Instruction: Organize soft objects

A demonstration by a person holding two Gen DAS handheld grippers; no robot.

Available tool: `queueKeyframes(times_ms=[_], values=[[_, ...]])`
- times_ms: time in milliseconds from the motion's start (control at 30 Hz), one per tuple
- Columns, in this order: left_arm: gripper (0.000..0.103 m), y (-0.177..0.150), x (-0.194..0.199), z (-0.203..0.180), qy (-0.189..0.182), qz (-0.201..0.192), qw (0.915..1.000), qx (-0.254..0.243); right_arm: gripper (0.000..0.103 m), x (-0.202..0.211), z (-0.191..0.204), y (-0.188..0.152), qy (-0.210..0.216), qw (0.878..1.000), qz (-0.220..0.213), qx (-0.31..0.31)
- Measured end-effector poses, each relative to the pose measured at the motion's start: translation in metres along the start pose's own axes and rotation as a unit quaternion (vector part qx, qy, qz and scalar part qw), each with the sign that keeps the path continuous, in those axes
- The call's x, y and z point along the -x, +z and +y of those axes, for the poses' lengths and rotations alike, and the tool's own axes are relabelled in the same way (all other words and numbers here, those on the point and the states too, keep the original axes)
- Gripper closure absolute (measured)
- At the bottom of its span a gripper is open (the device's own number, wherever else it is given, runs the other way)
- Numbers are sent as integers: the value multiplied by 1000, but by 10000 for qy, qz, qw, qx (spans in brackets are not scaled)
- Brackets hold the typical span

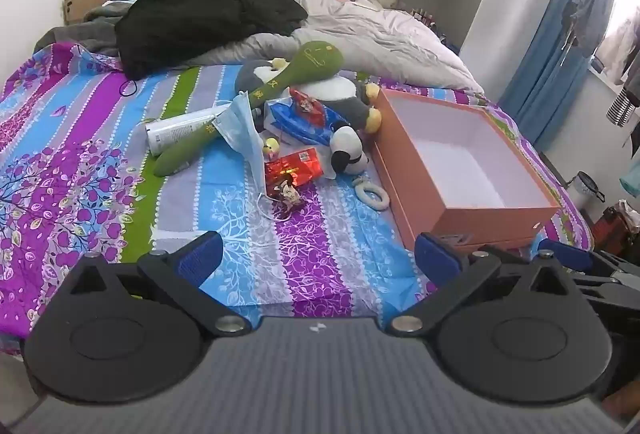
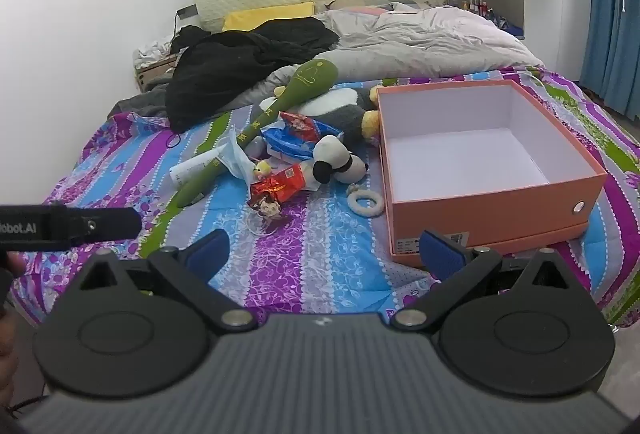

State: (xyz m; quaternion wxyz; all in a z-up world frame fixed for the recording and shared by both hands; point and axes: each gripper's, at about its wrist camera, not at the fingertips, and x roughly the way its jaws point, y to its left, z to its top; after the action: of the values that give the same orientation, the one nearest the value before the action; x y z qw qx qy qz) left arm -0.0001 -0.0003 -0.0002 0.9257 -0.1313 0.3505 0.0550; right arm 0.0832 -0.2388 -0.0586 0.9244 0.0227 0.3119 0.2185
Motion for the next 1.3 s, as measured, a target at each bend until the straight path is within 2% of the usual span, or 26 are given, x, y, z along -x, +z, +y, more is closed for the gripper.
queueKeyframes(times_ms=[433, 1300], values=[[0, 0, -5, -4, -72, 128, 9999, 11, 0, 0, 2, 0, -63, 9999, 118, -52], [0, -5, -5, -2, -97, 89, 9999, 13, 0, 1, -2, -4, -140, 9998, 90, -74]])
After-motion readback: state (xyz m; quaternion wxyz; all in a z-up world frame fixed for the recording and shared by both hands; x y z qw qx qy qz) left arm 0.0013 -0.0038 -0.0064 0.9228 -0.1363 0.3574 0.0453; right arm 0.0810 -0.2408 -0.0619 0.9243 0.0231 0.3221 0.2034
